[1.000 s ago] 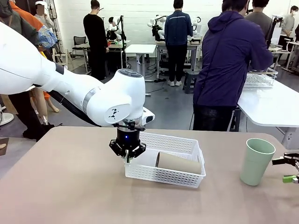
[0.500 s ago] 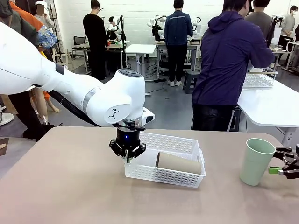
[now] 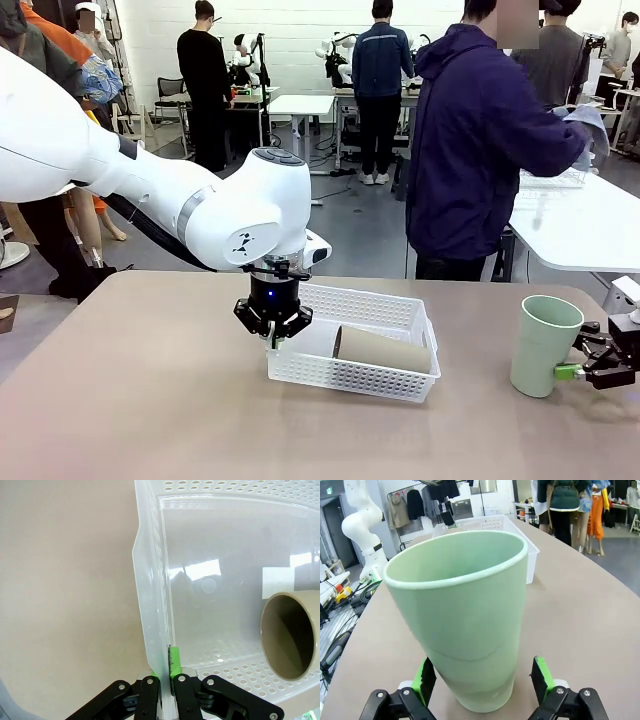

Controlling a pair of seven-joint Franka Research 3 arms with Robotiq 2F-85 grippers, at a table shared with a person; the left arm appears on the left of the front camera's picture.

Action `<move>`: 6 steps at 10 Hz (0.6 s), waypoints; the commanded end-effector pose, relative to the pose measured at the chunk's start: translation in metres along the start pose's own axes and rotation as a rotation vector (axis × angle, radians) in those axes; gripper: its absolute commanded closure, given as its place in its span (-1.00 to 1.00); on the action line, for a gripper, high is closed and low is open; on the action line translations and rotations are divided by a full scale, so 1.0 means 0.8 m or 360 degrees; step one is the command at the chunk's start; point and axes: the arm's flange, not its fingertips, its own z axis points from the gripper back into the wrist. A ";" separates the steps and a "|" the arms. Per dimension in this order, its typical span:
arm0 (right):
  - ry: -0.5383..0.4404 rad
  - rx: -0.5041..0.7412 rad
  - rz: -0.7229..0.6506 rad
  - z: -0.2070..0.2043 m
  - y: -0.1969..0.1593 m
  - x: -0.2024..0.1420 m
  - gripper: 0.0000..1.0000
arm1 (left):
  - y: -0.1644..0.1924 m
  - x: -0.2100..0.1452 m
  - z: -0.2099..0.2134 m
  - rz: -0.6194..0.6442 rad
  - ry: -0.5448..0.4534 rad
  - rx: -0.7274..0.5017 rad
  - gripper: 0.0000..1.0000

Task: Clean and organize the cups into the basket.
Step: Pick up the Reusable plastic cup from the right side of the table and stack it inside the Organizing basket in the center of the table.

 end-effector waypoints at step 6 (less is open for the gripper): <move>-0.0034 0.0182 -0.0053 -0.047 -0.006 -0.007 -1.00 | 0.000 -0.001 0.000 -0.0003 -0.0005 -0.0001 1.00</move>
